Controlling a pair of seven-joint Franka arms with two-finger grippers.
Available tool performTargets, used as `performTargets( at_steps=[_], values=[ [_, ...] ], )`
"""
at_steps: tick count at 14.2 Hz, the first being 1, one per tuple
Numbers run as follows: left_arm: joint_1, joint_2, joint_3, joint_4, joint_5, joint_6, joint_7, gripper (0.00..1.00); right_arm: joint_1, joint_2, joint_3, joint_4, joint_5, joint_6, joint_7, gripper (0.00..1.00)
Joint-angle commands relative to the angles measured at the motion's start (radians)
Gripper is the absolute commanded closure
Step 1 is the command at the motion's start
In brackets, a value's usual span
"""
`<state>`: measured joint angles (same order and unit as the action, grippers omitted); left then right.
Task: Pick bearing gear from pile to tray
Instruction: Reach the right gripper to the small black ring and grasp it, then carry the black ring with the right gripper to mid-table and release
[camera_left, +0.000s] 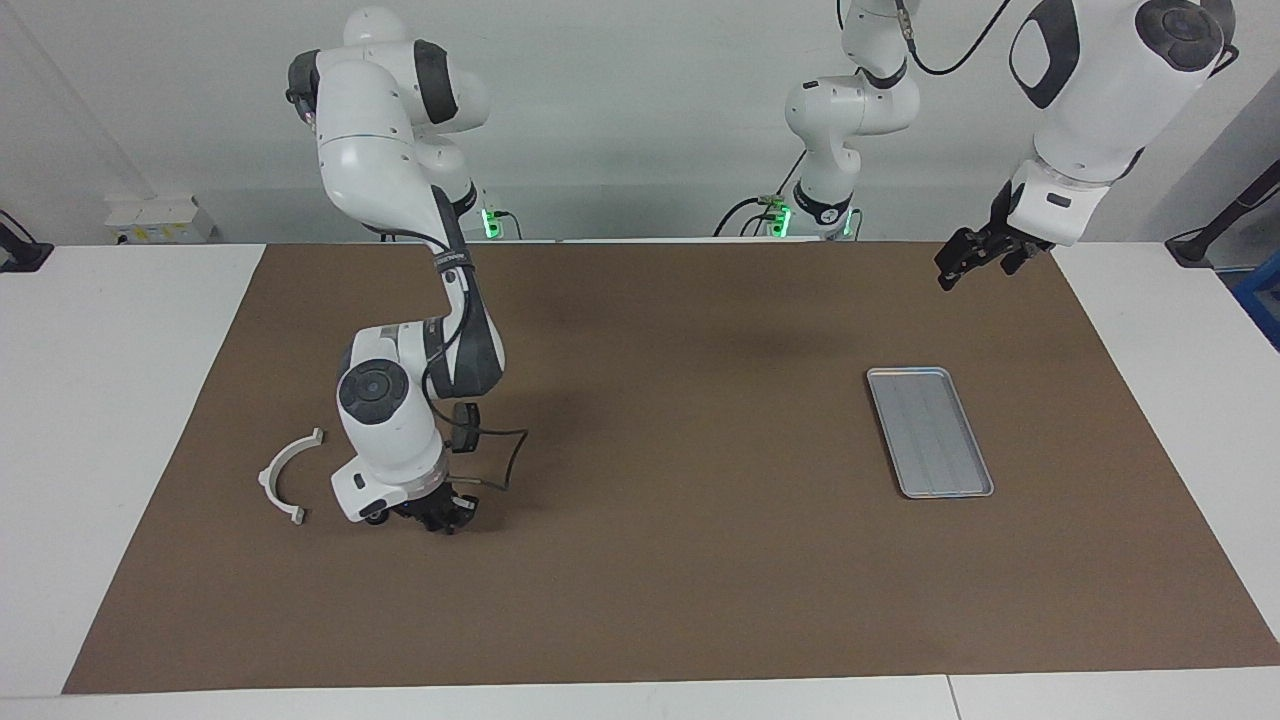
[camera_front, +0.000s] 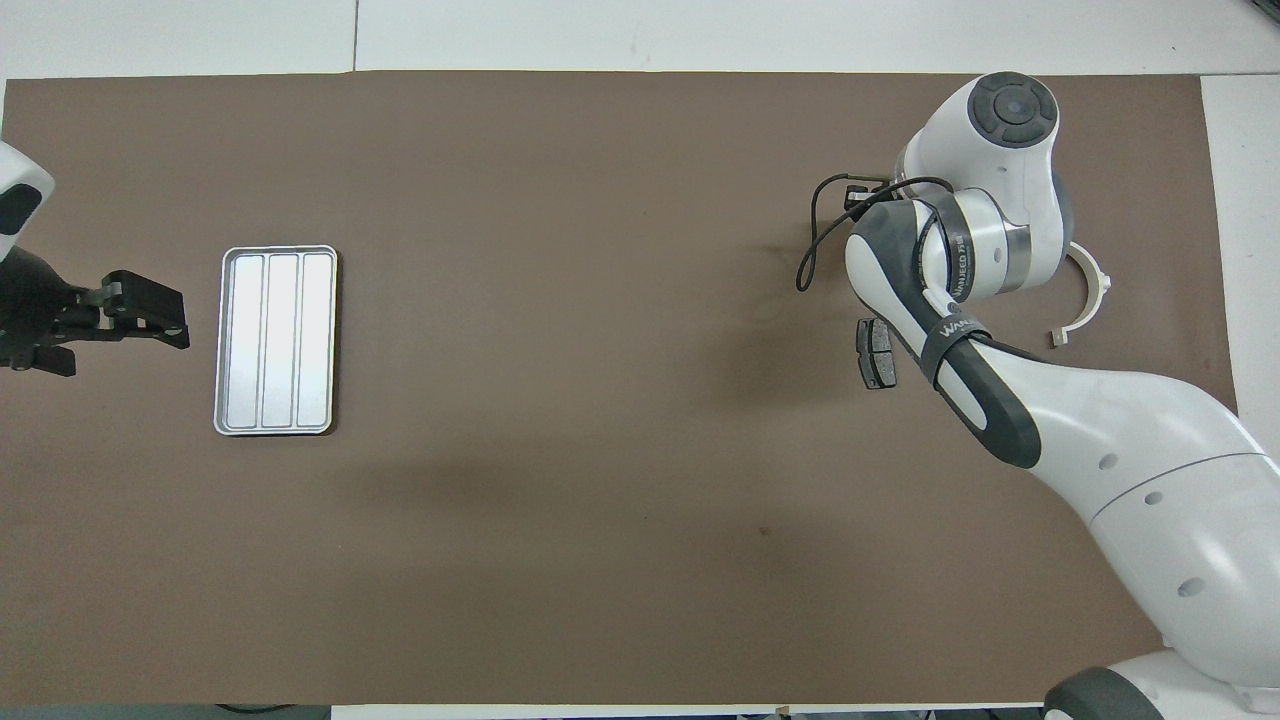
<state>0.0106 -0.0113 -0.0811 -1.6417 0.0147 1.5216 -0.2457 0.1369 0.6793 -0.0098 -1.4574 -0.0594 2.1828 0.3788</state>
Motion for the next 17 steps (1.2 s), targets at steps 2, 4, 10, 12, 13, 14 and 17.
performTargets(
  at_steps=[2, 4, 10, 12, 13, 14, 17],
  values=[
    [0.008, -0.021, -0.005, -0.012, -0.01, -0.012, 0.006, 0.0, -0.013, 0.017, 0.008, 0.003, 0.007, 0.023, 0.017, 1.0],
    [0.008, -0.021, -0.005, -0.012, -0.01, -0.012, 0.006, 0.0, -0.013, 0.017, 0.008, 0.002, 0.007, 0.02, 0.017, 1.0],
    [0.008, -0.021, -0.005, -0.012, -0.01, -0.012, 0.006, 0.0, -0.011, -0.012, 0.008, 0.089, -0.013, -0.189, -0.003, 1.0],
    [0.008, -0.021, -0.005, -0.012, -0.01, -0.011, 0.006, 0.0, -0.006, -0.038, 0.008, 0.191, -0.013, -0.363, -0.064, 1.0],
    [0.008, -0.021, -0.005, -0.012, -0.01, -0.012, 0.005, 0.0, 0.0, -0.064, 0.008, 0.231, -0.008, -0.439, -0.076, 1.0],
    [0.008, -0.021, -0.005, -0.012, -0.01, -0.012, 0.005, 0.0, 0.006, -0.095, 0.014, 0.253, 0.001, -0.51, -0.077, 1.0],
    [0.008, -0.021, -0.005, -0.012, -0.01, -0.012, 0.006, 0.0, 0.041, -0.18, 0.071, 0.299, 0.065, -0.664, 0.05, 1.0]
  ],
)
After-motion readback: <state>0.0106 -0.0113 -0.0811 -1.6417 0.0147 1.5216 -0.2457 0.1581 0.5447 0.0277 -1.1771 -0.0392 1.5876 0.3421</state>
